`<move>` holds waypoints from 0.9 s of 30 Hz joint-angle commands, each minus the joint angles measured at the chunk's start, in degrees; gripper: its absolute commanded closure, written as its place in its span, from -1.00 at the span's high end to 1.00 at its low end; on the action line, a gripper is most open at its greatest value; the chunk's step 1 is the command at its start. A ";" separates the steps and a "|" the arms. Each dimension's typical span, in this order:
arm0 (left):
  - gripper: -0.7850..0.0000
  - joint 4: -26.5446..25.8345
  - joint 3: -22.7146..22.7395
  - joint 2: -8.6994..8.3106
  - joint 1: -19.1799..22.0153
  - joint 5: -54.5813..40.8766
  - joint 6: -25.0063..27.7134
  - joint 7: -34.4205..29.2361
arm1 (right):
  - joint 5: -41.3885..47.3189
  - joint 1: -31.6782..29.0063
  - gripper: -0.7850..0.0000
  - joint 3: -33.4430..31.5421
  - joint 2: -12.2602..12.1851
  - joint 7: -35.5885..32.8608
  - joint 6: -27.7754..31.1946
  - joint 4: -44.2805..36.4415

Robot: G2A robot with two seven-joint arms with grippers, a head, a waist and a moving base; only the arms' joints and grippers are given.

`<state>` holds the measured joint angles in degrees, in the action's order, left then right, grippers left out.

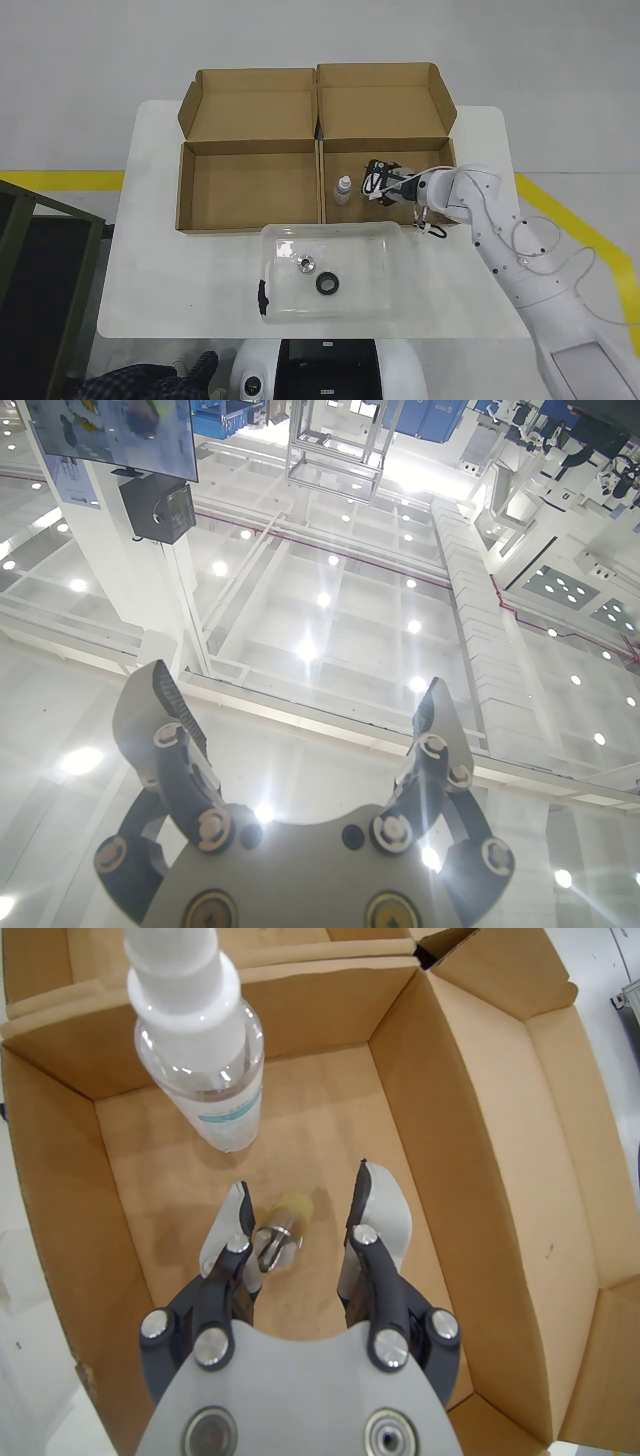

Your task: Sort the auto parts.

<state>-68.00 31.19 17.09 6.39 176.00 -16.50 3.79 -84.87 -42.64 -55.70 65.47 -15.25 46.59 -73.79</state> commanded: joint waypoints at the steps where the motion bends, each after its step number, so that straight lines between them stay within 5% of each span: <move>1: 1.00 0.00 0.00 0.00 0.00 0.00 0.00 0.00 | 0.03 -0.14 -0.08 -0.82 -0.22 0.11 0.09 -0.78; 11: 1.00 0.00 0.00 0.00 0.00 0.00 0.00 0.00 | 1.82 -5.89 -0.02 -9.40 -2.65 -1.77 1.46 -12.23; 27: 1.00 0.00 0.00 0.00 0.00 0.00 0.00 0.00 | 10.02 -23.88 -0.01 -18.75 -5.27 -1.95 3.38 -36.56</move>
<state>-68.00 31.19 17.09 6.39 176.00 -16.50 3.79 -75.28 -65.85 -74.36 60.26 -17.28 49.68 -109.22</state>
